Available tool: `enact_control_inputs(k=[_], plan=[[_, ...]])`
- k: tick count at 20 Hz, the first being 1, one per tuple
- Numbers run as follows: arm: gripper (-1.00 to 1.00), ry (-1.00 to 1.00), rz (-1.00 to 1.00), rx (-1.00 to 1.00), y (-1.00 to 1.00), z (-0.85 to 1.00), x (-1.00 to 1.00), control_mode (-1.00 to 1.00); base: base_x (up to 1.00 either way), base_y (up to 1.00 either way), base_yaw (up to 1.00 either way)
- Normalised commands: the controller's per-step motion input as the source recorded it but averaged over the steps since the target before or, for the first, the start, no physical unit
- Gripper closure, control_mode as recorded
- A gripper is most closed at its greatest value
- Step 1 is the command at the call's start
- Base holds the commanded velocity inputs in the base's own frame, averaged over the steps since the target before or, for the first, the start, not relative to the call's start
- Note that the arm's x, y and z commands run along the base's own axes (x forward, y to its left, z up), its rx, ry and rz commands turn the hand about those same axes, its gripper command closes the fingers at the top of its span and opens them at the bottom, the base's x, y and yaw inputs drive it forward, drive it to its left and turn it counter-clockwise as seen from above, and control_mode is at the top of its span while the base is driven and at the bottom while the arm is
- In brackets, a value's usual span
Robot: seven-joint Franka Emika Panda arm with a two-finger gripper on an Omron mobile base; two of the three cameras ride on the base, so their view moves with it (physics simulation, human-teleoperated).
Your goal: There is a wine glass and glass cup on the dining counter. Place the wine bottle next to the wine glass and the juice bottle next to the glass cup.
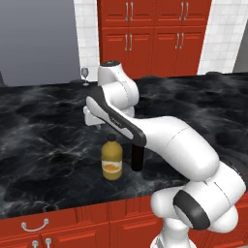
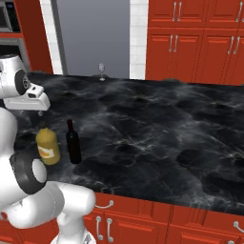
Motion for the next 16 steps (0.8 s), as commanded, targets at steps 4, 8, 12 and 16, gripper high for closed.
enact_control_inputs(k=[4,8,12,16], plan=[[-1.00,0.00,0.00,0.00,0.01,-0.14,0.21,-1.00,0.00,0.00,0.00],[-1.00,0.00,0.00,0.00,0.00,-0.16,0.14,-1.00,0.00,0.00,0.00],[-1.00,0.00,0.00,0.00,0.00,-0.18,0.13,-1.00,0.00,0.00,0.00],[-1.00,0.00,0.02,0.00,-0.01,-0.17,0.09,-1.00,0.00,0.00,0.00]])
